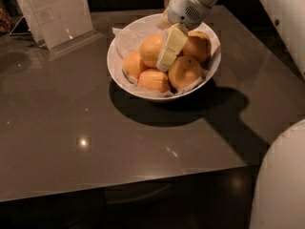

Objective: Pick orange from white bowl

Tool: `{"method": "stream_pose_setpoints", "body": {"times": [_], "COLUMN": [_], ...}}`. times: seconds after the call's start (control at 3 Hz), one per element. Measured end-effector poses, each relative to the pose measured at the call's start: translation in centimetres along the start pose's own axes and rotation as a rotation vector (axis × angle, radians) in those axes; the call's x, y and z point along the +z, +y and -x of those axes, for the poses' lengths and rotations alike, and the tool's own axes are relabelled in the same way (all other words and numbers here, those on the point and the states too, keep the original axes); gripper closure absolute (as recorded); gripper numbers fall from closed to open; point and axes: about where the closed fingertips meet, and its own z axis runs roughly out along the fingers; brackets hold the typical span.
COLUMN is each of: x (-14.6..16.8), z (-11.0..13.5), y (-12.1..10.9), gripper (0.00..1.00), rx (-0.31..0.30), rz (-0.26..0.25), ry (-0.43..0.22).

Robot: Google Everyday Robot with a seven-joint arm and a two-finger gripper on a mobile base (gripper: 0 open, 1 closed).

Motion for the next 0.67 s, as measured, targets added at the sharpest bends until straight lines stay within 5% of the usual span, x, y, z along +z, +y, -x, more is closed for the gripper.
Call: {"method": "stream_pose_setpoints", "body": {"times": [0.33, 0.67], "x": [1.35, 1.47], "z": [-0.95, -0.9], "y": [0.1, 0.02], "gripper": [0.0, 0.17], "rx": [0.039, 0.04], "rz": [0.03, 0.029], "ry": [-0.013, -0.016]}}
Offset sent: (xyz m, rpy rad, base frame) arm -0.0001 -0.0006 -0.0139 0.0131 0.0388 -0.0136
